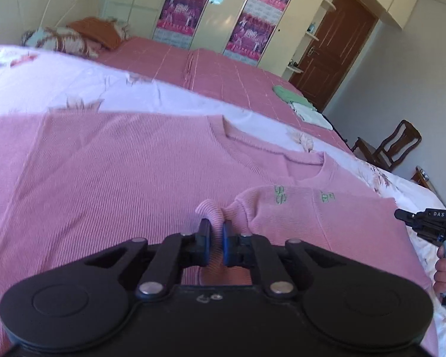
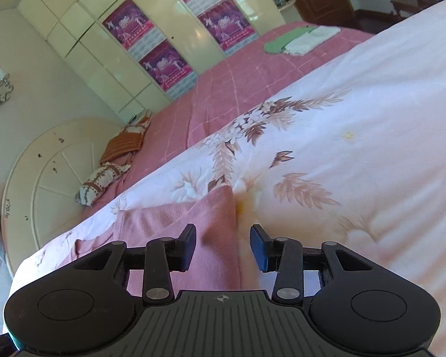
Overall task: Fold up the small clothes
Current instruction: 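Carry the sleeve across the sweatshirt body with the left gripper and release, then grasp the other sleeve cuff with the left gripper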
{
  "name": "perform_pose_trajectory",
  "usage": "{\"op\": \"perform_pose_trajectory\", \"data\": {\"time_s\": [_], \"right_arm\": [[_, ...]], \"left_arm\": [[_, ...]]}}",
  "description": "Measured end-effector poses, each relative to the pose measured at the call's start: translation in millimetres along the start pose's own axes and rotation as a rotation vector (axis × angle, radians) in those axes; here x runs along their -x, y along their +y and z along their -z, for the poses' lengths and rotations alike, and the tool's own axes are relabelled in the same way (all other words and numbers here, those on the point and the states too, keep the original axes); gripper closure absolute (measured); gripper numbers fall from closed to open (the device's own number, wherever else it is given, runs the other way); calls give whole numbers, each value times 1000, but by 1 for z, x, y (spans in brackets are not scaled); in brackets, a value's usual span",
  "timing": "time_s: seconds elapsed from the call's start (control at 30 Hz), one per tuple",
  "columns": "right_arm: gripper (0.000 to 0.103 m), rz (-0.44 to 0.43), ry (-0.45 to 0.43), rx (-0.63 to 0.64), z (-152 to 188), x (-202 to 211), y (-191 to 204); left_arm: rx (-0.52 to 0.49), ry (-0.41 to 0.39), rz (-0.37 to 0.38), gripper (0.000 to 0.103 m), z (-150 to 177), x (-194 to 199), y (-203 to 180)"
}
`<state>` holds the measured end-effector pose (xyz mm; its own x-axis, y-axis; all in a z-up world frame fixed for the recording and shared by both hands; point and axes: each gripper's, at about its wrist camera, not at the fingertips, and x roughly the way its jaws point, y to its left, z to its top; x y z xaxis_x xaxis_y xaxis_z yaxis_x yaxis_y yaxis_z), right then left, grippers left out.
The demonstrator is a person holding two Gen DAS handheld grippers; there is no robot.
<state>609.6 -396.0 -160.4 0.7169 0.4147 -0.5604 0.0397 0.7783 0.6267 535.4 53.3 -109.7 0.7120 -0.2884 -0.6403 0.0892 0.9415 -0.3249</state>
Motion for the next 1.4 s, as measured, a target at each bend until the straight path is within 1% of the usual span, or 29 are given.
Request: {"op": "perform_pose_trajectory", "data": {"time_s": [0.03, 0.1, 0.17, 0.2, 0.23, 0.27, 0.3, 0.33, 0.37, 0.4, 0.47, 0.53, 0.6, 0.67, 0.7, 0.77, 0.8, 0.83, 0.87, 0.9, 0.93, 0.97, 1.03, 1.07, 1.13, 1.2, 1.3, 1.37, 1.4], "right_arm": [[101, 31, -6, 41, -2, -2, 3], [101, 54, -34, 51, -3, -1, -2], [102, 94, -10, 83, 1, -10, -9], [101, 94, -12, 90, 2, -10, -8], [101, 106, -12, 87, 1, -7, -7], [101, 131, -21, 92, 0, -2, -3], [101, 150, -40, 114, 1, 8, 3], [101, 139, -58, 145, 5, 20, 9], [101, 100, -51, 186, 13, 32, 18], [101, 91, -37, 231, 21, 40, 26], [101, 118, -15, 354, 44, 50, 44], [101, 122, 27, 397, 65, 50, 49], [102, 187, 73, 453, 82, 41, 48], [102, 205, 57, 439, 88, 44, 46], [101, 215, 46, 432, 88, 49, 49], [101, 197, -8, 437, 96, 69, 57], [101, 175, -14, 435, 102, 77, 60], [101, 171, -4, 434, 108, 79, 60], [101, 199, 32, 433, 116, 78, 57], [102, 240, 77, 418, 123, 70, 51], [101, 235, 43, 402, 130, 72, 47], [101, 242, 42, 380, 130, 75, 48], [101, 253, 9, 338, 129, 86, 56], [101, 245, -21, 324, 130, 93, 58], [101, 254, -36, 296, 136, 100, 62], [101, 254, -20, 272, 145, 105, 65], [101, 275, 3, 259, 160, 110, 68], [101, 267, 17, 220, 167, 113, 69], [101, 258, 24, 205, 171, 113, 70]], "left_arm": [[-28, -25, -6, 96, 0, 3, -4], [-61, 1, -43, 96, 3, -3, -7], [-60, -5, -42, 94, 7, -7, -4], [-73, -6, -49, 89, 6, -6, -6], [-66, -16, -60, 78, 5, -1, -5], [-60, -58, -96, 72, 5, 11, -6], [-76, -99, -105, 61, 5, 22, -9], [-96, -133, -93, 58, 7, 33, -14], [-103, -148, -68, 58, 6, 42, -21], [-113, -141, -34, 58, 9, 44, -30], [-166, -112, 16, 58, 18, 41, -52], [-202, -60, 44, 58, 29, 29, -68], [-237, 32, 17, 60, 41, 10, -76], [-240, 17, -4, 60, 48, 14, -80], [-247, 14, 4, 59, 49, 21, -85], [-285, -34, -10, 53, 59, 36, -91], [-295, -32, -35, 43, 64, 37, -91], [-291, 0, -56, 41, 68, 32, -88], [-286, 16, -71, 41, 72, 27, -84], [-307, -8, -79, 41, 75, 29, -83], [-316, -3, -83, 43, 74, 32, -83], [-302, -7, -82, 44, 72, 39, -81], [-253, -42, -69, 43, 71, 55, -68], [-219, -44, -82, 43, 70, 62, -57], [-123, -61, -92, 43, 70, 80, -26], [-10, -96, -119, 44, 71, 106, 15], [128, -164, -224, 44, 77, 149, 83], [235, -196, -319, 44, 83, 179, 135], [285, -202, -349, 44, 86, 192, 158]]}}
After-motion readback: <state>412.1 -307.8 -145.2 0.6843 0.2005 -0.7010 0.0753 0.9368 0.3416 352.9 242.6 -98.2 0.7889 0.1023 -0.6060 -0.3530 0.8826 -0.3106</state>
